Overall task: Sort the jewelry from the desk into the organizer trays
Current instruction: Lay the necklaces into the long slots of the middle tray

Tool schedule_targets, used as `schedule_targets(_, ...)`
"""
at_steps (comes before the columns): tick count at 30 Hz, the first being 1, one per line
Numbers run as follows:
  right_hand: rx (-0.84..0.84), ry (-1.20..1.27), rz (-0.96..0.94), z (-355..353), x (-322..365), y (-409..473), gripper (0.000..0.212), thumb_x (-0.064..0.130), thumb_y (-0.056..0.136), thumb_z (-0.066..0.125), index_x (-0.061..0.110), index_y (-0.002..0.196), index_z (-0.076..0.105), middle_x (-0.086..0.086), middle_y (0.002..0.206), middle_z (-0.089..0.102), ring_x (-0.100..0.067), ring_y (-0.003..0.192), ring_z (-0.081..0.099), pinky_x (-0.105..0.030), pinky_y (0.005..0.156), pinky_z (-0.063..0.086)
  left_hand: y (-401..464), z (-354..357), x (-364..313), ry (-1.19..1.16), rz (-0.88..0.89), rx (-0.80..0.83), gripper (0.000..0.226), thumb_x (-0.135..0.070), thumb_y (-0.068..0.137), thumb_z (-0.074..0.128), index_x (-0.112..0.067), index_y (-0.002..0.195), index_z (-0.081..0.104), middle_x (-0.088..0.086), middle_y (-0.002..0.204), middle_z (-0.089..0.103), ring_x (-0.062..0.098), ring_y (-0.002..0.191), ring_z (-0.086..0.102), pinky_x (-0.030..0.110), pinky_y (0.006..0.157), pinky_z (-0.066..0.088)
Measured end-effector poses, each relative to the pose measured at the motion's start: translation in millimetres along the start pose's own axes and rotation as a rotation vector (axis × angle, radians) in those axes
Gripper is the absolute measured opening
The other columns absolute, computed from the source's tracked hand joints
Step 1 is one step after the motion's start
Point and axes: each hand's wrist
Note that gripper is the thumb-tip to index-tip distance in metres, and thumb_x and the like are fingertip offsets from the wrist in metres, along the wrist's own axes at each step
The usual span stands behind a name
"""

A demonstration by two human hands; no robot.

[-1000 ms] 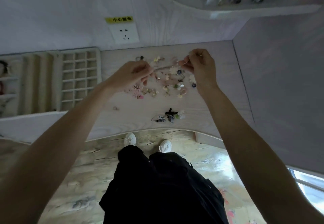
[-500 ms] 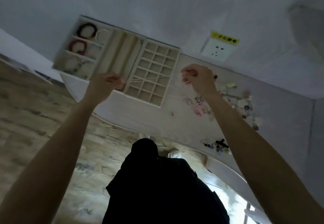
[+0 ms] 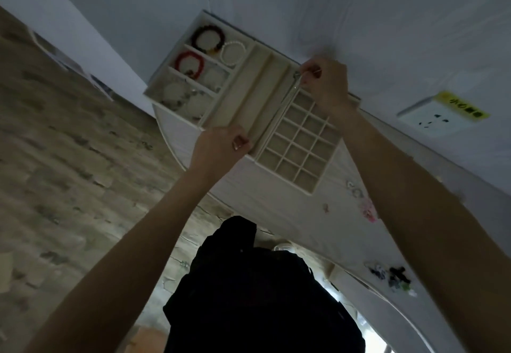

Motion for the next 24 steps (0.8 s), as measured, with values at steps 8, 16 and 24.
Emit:
schedule_targets(8,0.12,-0.135,-0.03,18,5,15,0.028,0.005,0.091,0.048,0.008,0.112,0.066,-0.009,0.113,0.065,-0.012,0.097,0.057,-0.001,0.072,0.033,5,5,4,0.147,0.027,0.021,0.016,-0.024,0.092,0.058,-0.014,0.102,0.065,0.005,0.094,0.068,0.027,0.085,0.063,0.034,0.069,0.048)
schedule_targets(16,0.095,-0.615,-0.318,25,-13,-1,0.041,0.019,0.093,0.031,0.006,0.11,0.067,-0.014,0.114,0.063,-0.033,0.11,0.049,-0.036,0.086,0.035,4,16,18,0.396,0.267,-0.045,0.016,-0.027,0.088,0.059,-0.019,0.092,0.072,0.005,0.14,0.045,0.03,0.127,0.039,0.051,0.1,0.034)
schedule_targets(24,0.185,-0.851,-0.287,27,-15,-2,0.073,0.043,0.08,0.008,0.017,0.117,0.065,-0.016,0.128,0.047,-0.04,0.128,0.029,-0.042,0.096,0.024,1,21,18,0.494,0.267,0.024,0.029,-0.033,0.093,0.049,-0.017,0.083,0.072,0.0,0.146,0.039,0.028,0.136,0.033,0.058,0.108,0.014)
Point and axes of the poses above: each hand's wrist, its own y-axis towards the middle knuckle, its own z-axis out of the palm, x = y × z
